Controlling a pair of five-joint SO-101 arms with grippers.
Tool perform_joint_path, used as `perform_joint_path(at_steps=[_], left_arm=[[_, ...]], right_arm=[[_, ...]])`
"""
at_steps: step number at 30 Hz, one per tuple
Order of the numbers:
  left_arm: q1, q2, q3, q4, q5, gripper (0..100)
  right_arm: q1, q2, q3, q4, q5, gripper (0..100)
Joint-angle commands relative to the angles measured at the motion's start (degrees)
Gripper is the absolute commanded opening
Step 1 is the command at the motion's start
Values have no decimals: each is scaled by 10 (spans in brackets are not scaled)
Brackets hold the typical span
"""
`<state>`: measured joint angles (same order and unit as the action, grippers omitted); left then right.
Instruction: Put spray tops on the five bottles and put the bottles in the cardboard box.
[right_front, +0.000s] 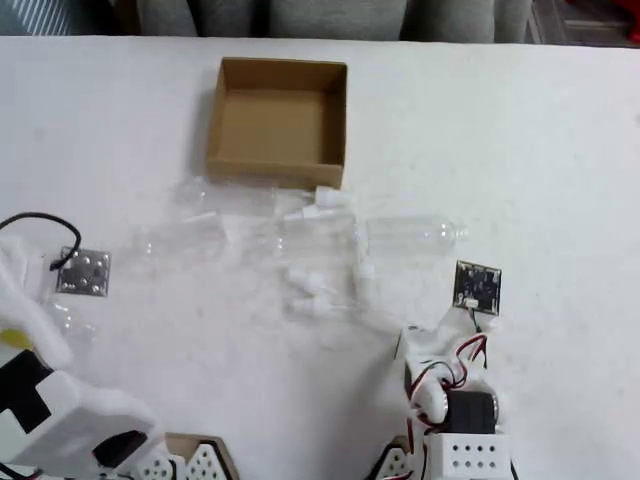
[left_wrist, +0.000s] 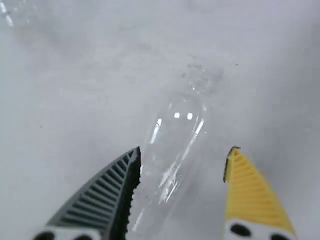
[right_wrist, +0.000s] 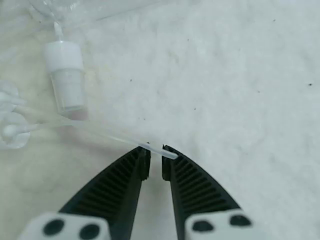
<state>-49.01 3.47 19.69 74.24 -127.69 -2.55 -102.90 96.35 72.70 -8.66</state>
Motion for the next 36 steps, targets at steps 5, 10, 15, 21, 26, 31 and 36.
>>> perform_joint_path(at_steps=[5,10,15,21,26,31,36], left_arm=[[35,-2,55,-80,22,273],[36,-2,132,-162,23,272],[42,-7,190,-182,38,267],[58,-7,188,-182,258,208],[89,-7,178,-137,454,138],[104,-7,100,-16,685,143],[102,-7,41,27,852,143]], right_arm=[[0,-2,4,2,-1,15],[0,-2,4,2,-2,15],[0,-2,4,2,-2,15],[0,-2,4,2,-1,15],[-1,-2,4,2,-1,15],[-1,-2,4,2,-1,15],[0,-2,4,2,-1,15]])
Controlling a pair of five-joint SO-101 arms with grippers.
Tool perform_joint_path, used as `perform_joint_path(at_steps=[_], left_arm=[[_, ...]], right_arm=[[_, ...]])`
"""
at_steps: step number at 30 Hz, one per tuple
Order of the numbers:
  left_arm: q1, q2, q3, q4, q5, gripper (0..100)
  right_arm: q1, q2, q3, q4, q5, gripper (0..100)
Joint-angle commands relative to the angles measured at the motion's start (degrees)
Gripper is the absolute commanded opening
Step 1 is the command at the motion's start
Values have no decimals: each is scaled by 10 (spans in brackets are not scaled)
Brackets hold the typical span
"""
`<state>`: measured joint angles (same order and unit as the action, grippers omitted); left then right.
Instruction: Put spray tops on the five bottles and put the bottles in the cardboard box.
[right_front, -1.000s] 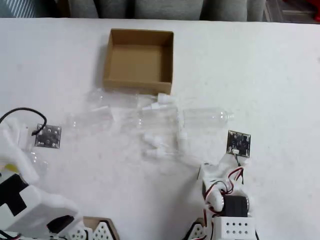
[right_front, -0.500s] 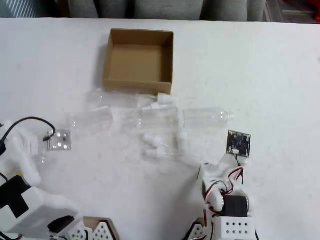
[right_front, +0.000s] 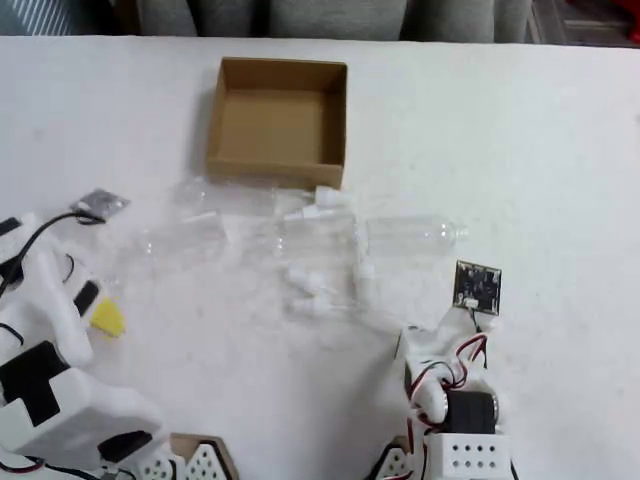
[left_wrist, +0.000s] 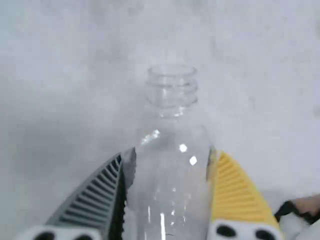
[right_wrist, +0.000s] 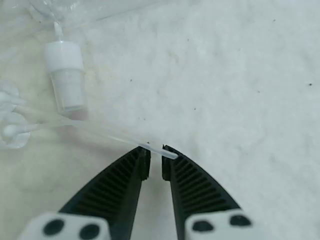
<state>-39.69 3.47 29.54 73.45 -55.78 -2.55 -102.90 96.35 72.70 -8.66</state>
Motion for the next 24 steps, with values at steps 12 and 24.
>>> perform_joint_path(at_steps=[12,24], left_arm=[[7,-7,6,-77,244,150],[-13,-7,-29,-73,206,448]], right_arm=[[0,-2,4,2,-1,15],[-1,-2,4,2,-1,15]])
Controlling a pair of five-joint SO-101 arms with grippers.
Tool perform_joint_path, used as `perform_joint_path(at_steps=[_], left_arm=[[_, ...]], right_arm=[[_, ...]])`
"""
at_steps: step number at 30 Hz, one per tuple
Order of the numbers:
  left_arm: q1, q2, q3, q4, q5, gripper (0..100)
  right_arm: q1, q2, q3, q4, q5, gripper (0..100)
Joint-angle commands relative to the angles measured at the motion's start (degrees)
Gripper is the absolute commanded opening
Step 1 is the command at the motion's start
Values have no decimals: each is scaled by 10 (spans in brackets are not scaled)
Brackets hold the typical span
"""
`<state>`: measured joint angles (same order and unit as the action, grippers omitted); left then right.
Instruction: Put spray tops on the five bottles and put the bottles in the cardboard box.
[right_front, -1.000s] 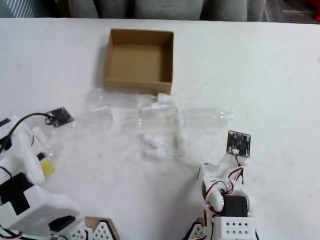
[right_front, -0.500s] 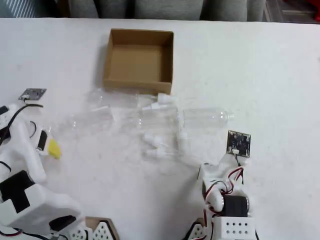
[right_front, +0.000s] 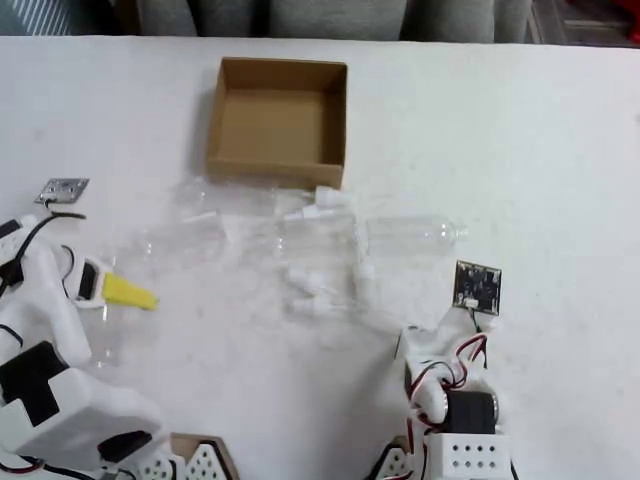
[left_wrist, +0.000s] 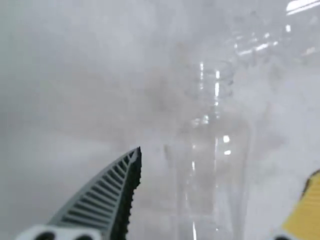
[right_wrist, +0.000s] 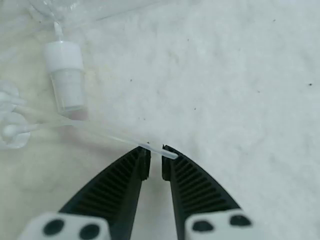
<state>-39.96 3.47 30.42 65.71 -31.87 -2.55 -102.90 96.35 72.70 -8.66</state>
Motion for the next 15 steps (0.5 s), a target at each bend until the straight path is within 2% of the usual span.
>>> perform_joint_path(at_steps=[1,9,12,15], left_arm=[[-11,-7,-53,14,-40,423],[-22,-7,-176,162,-46,273],[-22,-8,-201,185,-43,280],[-30,-38,-187,181,-11,335]], right_arm=[[0,-2,4,2,-1,15],[0,-2,4,2,-1,15],[0,-2,4,2,-1,15],[-1,-2,4,2,-1,15]])
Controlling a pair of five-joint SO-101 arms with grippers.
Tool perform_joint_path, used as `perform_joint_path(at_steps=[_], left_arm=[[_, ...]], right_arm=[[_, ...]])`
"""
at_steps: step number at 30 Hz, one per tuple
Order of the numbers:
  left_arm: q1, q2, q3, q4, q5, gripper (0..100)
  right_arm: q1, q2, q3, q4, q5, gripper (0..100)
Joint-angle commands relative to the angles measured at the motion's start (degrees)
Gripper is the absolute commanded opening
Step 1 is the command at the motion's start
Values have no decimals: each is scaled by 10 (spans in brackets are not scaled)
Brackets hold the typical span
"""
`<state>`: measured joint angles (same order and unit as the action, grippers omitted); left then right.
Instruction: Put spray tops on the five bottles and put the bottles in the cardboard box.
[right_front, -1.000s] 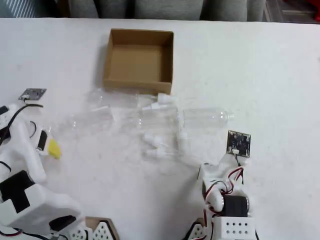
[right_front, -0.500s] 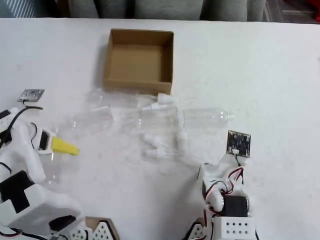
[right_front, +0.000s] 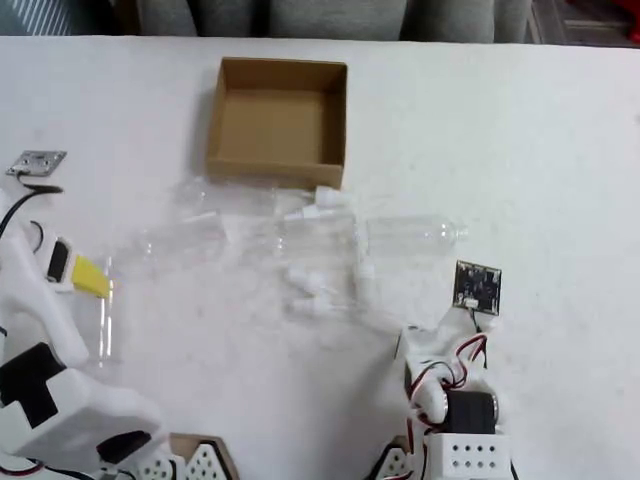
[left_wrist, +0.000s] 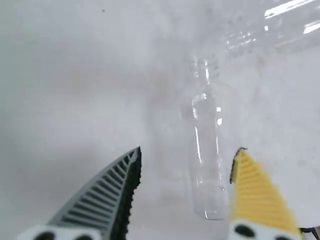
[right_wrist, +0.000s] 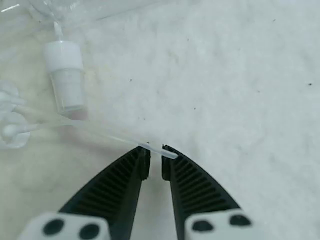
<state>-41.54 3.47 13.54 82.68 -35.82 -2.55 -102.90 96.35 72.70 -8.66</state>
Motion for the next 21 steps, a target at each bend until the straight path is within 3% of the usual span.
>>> perform_joint_path(at_steps=[1,10,16,21], left_arm=[[-15,-58,-3,2,41,350],[18,-231,194,-115,59,358],[16,-234,241,-146,217,358],[19,-235,251,-146,265,358]], right_arm=[[-1,-2,4,2,-1,15],[-1,-2,4,2,-1,15],[0,-2,4,2,-1,15],[-1,-2,4,2,-1,15]])
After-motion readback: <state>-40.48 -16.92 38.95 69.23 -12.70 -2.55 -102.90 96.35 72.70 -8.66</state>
